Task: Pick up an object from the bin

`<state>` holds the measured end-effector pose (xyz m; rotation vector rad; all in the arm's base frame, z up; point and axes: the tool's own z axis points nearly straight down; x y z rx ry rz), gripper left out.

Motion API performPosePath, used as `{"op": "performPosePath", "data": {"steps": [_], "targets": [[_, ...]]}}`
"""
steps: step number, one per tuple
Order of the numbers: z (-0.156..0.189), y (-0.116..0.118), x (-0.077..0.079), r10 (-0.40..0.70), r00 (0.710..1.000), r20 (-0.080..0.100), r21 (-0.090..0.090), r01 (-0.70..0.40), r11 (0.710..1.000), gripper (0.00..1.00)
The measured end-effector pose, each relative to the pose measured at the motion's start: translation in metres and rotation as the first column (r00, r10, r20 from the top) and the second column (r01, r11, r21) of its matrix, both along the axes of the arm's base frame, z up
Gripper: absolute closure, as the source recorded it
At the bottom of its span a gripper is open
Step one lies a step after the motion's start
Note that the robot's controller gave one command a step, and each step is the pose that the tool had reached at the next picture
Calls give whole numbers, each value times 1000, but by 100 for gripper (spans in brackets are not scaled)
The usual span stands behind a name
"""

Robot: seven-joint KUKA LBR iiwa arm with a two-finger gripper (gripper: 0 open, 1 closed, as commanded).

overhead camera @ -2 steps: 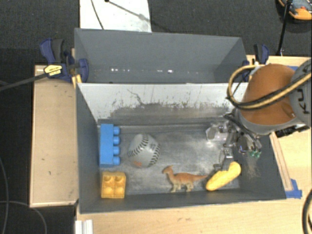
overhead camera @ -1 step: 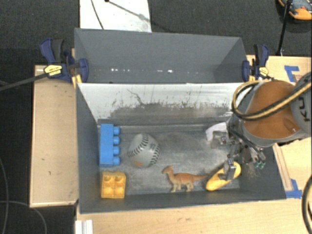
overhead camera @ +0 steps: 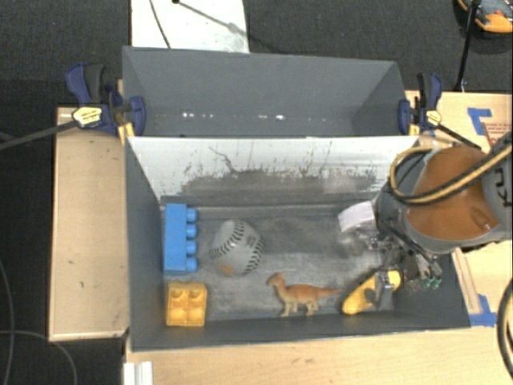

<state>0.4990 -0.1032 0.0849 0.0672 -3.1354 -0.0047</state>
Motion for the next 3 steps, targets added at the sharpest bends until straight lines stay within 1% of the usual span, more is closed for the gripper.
{"op": "performPosePath", "data": {"steps": [1,2,3], "targets": [[6,-15,5,28,1000,10,-3,-28,1000,0],[-8,-20,-13,57,998,9,-3,-56,998,0],[-15,-35,-15,16,1000,9,-4,-16,1000,100]]}}
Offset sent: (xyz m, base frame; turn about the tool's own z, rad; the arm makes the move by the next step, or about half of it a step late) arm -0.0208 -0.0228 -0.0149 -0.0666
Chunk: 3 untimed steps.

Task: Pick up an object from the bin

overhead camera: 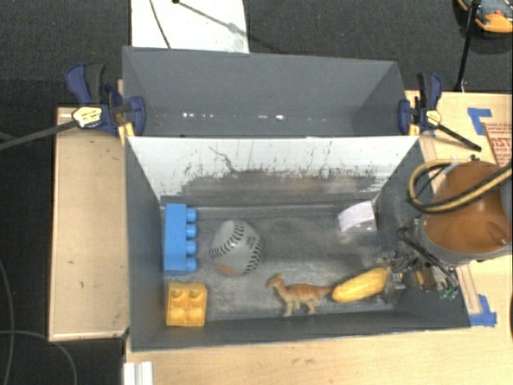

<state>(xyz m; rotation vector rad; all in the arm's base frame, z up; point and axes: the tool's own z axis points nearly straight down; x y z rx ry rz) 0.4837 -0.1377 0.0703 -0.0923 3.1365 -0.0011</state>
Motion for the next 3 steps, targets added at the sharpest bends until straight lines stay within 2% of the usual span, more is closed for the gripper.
{"op": "performPosePath", "data": {"steps": [1,2,3], "targets": [[0,0,0,1,1000,0,0,-1,1000,100],[59,2,-3,10,1000,-8,2,-10,1000,100],[135,20,10,74,997,-5,2,-74,997,100]]}}
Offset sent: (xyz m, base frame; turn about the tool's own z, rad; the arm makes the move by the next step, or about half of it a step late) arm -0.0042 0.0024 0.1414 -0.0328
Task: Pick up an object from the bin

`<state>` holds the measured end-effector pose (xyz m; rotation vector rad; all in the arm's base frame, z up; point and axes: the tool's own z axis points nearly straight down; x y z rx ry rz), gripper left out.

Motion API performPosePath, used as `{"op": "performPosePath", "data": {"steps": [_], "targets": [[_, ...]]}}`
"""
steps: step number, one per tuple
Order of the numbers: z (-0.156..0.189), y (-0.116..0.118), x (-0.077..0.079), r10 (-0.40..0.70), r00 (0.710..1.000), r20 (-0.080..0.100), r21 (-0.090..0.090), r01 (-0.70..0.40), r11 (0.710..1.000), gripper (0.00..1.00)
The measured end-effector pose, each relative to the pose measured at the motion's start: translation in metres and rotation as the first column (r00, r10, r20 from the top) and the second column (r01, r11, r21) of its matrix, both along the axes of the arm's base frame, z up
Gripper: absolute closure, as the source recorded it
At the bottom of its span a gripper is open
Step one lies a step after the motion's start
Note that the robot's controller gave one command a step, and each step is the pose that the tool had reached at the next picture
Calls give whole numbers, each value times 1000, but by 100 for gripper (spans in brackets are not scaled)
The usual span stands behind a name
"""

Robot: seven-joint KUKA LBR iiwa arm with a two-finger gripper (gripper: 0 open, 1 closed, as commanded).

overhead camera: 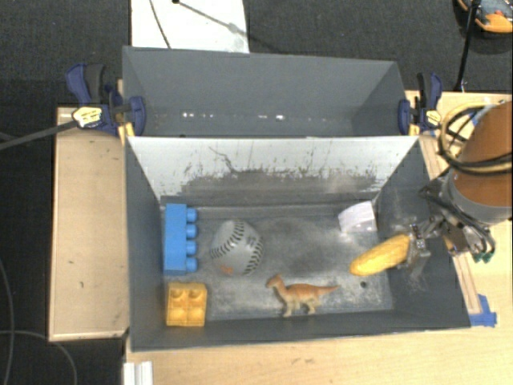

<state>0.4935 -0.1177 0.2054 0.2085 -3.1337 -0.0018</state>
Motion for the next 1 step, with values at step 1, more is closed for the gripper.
{"op": "performPosePath", "data": {"steps": [1], "targets": [[60,-3,-7,93,996,0,0,-93,996,100]]}}
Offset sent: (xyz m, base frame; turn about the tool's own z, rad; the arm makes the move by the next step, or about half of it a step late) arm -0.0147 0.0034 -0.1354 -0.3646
